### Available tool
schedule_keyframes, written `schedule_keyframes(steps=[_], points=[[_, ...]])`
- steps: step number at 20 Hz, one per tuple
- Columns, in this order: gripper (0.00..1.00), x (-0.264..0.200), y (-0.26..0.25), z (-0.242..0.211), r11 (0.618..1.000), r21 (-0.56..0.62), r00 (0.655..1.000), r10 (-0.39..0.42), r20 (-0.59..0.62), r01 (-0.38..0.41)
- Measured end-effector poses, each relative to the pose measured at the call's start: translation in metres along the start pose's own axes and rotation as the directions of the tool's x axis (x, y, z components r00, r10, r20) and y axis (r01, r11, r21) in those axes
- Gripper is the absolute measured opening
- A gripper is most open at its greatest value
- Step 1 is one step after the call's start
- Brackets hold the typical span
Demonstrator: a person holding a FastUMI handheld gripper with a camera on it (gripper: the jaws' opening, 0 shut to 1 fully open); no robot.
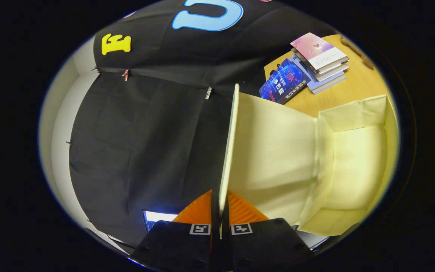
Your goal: Open the storage box then place both shoes into the box .Put the left shoe in first, then the right shoe, with the right side of both shoes facing outward in a uniform manner.
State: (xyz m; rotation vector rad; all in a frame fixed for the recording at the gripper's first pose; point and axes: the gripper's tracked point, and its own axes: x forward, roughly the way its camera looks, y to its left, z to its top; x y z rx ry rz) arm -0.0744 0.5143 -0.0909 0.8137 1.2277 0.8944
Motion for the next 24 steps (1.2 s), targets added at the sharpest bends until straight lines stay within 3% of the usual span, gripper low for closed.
schedule_keyframes(steps=[3,5,8,11,12,17,21,24], points=[[0.08,0.019,0.001,0.007,1.0,-0.003,0.999,-0.023,0.041,0.024],[0.19,0.021,-0.005,0.016,0.999,-0.024,0.997,-0.044,0.068,0.046],[0.9,0.004,-0.022,0.029,0.992,-0.084,0.989,-0.087,0.119,0.097],[0.91,-0.035,-0.051,0.045,0.966,-0.178,0.967,-0.148,0.205,0.186],[0.98,-0.047,-0.062,0.05,0.953,-0.205,0.956,-0.172,0.237,0.222],[0.98,-0.125,-0.106,0.067,0.882,-0.271,0.887,-0.274,0.371,0.386],[0.98,-0.188,-0.151,0.08,0.794,-0.29,0.803,-0.371,0.467,0.535],[0.98,-0.237,-0.194,0.089,0.695,-0.294,0.717,-0.453,0.53,0.656]])
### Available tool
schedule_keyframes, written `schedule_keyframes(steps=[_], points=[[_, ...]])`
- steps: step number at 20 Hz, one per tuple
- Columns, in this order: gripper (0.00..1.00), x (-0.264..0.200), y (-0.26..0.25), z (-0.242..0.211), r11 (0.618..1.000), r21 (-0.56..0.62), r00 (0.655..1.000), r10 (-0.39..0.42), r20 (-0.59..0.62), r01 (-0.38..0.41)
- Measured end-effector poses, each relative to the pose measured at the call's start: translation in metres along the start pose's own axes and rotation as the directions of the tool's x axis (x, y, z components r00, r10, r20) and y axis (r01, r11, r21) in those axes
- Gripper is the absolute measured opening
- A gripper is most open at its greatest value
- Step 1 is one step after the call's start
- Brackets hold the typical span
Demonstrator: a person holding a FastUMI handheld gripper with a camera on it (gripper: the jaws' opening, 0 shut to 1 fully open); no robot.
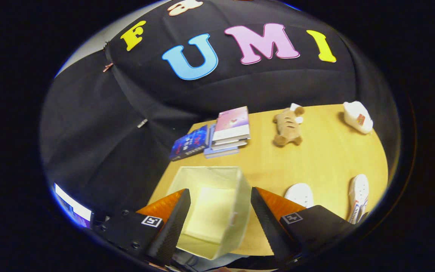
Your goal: Open the storage box then place both shoes into the box .Put the left shoe in first, then the right shoe, with the right side of both shoes facing outward in a uniform manner.
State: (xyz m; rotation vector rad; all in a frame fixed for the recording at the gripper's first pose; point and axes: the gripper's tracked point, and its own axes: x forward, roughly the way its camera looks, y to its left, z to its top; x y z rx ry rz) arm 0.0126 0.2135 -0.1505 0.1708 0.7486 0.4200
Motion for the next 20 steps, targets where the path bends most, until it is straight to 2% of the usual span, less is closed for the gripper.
schedule_keyframes(steps=[3,8,13,20], points=[[0.98,-0.01,-0.059,-0.019,0.992,-0.051,0.993,-0.114,-0.012,0.113],[0.99,-0.016,-0.136,-0.061,0.967,-0.125,0.969,-0.235,-0.082,0.224],[0.99,-0.006,-0.188,-0.116,0.942,-0.242,0.936,-0.285,-0.207,0.233],[0.98,0.025,-0.225,-0.162,0.921,-0.332,0.892,-0.313,-0.326,0.202]])
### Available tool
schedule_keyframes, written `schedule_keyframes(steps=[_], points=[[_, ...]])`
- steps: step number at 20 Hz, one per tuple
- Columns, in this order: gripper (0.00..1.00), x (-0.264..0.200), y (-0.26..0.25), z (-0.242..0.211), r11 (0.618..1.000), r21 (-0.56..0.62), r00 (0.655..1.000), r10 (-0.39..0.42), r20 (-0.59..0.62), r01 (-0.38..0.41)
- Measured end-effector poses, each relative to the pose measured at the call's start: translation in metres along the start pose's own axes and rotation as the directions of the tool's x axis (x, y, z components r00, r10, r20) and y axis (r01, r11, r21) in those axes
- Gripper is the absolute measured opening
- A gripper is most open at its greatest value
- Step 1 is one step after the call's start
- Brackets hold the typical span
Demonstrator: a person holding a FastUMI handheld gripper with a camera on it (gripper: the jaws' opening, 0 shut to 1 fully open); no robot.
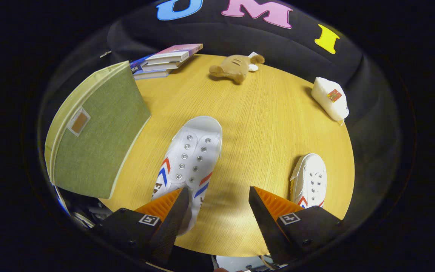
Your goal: Open the storage box then place both shoes into the box .Put the left shoe in first, then the right shoe, with the right side of both shoes facing outward in a uniform manner.
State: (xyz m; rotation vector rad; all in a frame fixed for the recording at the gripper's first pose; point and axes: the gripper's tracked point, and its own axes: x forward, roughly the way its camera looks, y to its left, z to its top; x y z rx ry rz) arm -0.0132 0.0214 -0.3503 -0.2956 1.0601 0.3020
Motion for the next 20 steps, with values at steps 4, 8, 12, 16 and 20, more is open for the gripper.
schedule_keyframes(steps=[4,8,12,16,20], points=[[0.98,0.015,0.005,-0.009,0.999,0.003,0.999,0.033,-0.034,-0.033],[0.93,0.021,0.011,-0.006,0.998,-0.008,0.998,0.065,-0.025,-0.065],[0.78,0.023,0.025,-0.005,0.989,0.021,0.988,0.15,-0.038,-0.149],[0.28,0.024,0.037,-0.004,0.979,0.051,0.978,0.201,-0.053,-0.199],[0.09,0.025,0.033,-0.006,0.971,0.137,0.977,0.204,-0.064,-0.194]])
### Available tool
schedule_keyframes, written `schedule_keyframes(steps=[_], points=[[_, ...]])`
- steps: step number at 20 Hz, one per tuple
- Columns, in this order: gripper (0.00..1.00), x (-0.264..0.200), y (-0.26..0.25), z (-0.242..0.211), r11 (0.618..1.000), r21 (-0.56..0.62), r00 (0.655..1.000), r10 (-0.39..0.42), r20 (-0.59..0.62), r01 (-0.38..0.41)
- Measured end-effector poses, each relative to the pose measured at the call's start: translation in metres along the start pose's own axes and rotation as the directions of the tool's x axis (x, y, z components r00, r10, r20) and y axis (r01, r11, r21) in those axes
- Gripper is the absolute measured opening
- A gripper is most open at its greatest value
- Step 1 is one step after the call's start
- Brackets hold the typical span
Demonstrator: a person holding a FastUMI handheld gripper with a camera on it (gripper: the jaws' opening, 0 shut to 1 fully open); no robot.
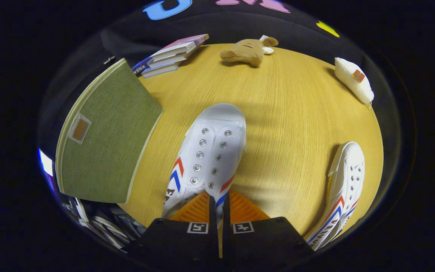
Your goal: Open the storage box then place both shoes into the box .Put the left shoe in first, then the right shoe, with the right side of both shoes facing outward in a uniform manner.
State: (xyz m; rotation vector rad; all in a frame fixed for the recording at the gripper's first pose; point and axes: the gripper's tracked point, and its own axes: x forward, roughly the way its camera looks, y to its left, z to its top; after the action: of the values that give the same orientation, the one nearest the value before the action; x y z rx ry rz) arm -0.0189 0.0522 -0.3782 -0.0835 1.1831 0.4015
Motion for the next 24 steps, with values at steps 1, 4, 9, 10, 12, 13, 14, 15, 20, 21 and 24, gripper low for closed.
schedule_keyframes(steps=[1,4,9,10,12,13,14,15,20,21,24], points=[[0.08,0.001,0.0,0.001,1.0,0.018,1.0,-0.001,0.003,0.0],[0.05,-0.003,0.001,0.003,0.998,0.054,1.0,-0.013,0.005,0.013],[0.05,-0.035,0.013,0.024,0.973,0.229,0.995,-0.057,0.081,0.037],[0.05,-0.044,0.016,0.025,0.965,0.258,0.994,-0.064,0.092,0.038],[0.05,-0.063,0.024,0.033,0.954,0.299,0.988,-0.083,0.129,0.041],[0.05,-0.073,0.028,0.037,0.95,0.309,0.984,-0.095,0.15,0.045],[0.05,-0.084,0.033,0.041,0.946,0.322,0.98,-0.104,0.17,0.045],[0.05,-0.095,0.04,0.046,0.941,0.337,0.975,-0.11,0.191,0.04],[0.05,-0.159,0.086,0.083,0.921,0.386,0.939,-0.089,0.331,-0.049],[0.05,-0.17,0.095,0.09,0.92,0.386,0.932,-0.083,0.353,-0.063],[0.05,-0.197,0.128,0.108,0.912,0.392,0.913,-0.053,0.404,-0.121]])
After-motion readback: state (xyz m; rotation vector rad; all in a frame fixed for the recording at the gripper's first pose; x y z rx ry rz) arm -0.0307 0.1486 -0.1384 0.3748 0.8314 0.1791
